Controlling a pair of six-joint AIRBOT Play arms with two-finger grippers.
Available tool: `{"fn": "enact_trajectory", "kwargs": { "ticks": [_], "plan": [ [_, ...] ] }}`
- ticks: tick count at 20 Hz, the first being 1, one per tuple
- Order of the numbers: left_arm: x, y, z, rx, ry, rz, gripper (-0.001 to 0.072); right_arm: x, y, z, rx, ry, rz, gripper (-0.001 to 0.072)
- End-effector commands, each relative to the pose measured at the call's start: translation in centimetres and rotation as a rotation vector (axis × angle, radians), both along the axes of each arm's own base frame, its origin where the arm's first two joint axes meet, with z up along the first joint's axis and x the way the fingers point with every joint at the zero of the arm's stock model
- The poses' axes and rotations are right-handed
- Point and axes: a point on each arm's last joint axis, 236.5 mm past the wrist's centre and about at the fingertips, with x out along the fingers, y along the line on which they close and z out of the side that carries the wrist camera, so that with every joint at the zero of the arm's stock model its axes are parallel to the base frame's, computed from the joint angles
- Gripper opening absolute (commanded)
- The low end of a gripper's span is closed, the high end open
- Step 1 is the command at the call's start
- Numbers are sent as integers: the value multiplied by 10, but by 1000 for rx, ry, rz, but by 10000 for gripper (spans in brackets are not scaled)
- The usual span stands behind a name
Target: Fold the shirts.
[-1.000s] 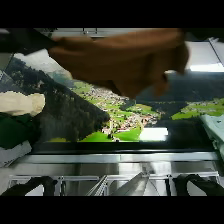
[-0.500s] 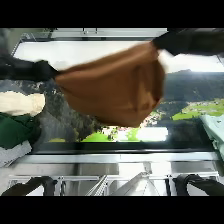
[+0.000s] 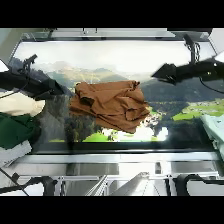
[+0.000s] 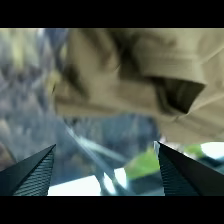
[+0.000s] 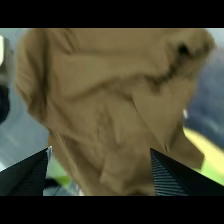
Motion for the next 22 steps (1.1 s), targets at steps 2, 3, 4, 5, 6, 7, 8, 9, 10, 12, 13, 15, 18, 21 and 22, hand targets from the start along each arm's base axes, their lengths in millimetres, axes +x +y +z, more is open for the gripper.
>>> {"fn": "enact_trajectory", "kwargs": {
  "ticks": [2, 3, 4, 5, 6, 7, 8, 9, 10, 12, 13, 15, 18, 21, 22],
  "plan": [
    [-22, -27, -54, -114, 76, -12, 704, -74, -4, -94, 70, 301, -16, 690],
    [-17, -42, -63, -158, 54, -2, 704, -87, 3, -116, 61, 329, -24, 690],
    [-13, -54, -71, -188, 41, 9, 704, -98, 8, -139, 35, 350, -36, 690],
    [-8, -62, -80, -189, 30, 4, 703, -107, 13, -156, 9, 365, -49, 690],
    [-5, -65, -91, -168, 31, -7, 687, -113, 18, -168, -11, 379, -53, 690],
    [-4, -66, -101, -149, 43, -27, 686, -118, 26, -175, -21, 391, -41, 690],
    [-2, -66, -111, -127, 57, -50, 687, -121, 36, -178, -12, 404, -24, 690],
    [2, -66, -118, -111, 65, -66, 686, -124, 49, -178, 7, 411, -4, 690],
    [7, -67, -123, -106, 73, -81, 686, -125, 64, -176, 30, 405, 19, 690],
    [20, -68, -129, -112, 75, -87, 685, -129, 93, -170, 80, 393, 61, 690],
    [26, -69, -131, -116, 77, -93, 682, -133, 106, -166, 93, 382, 87, 690],
    [35, -70, -133, -122, 81, -107, 301, -141, 129, -160, 117, 368, 135, 690],
    [42, -72, -133, -128, 80, -118, 17, -149, 141, -158, 121, 363, 169, 202],
    [35, -75, -120, -144, 92, -143, 17, -149, 143, -151, 133, 343, 184, 22],
    [31, -76, -108, -150, 89, -158, 17, -150, 144, -143, 144, 334, 197, 21]
  ]
}}
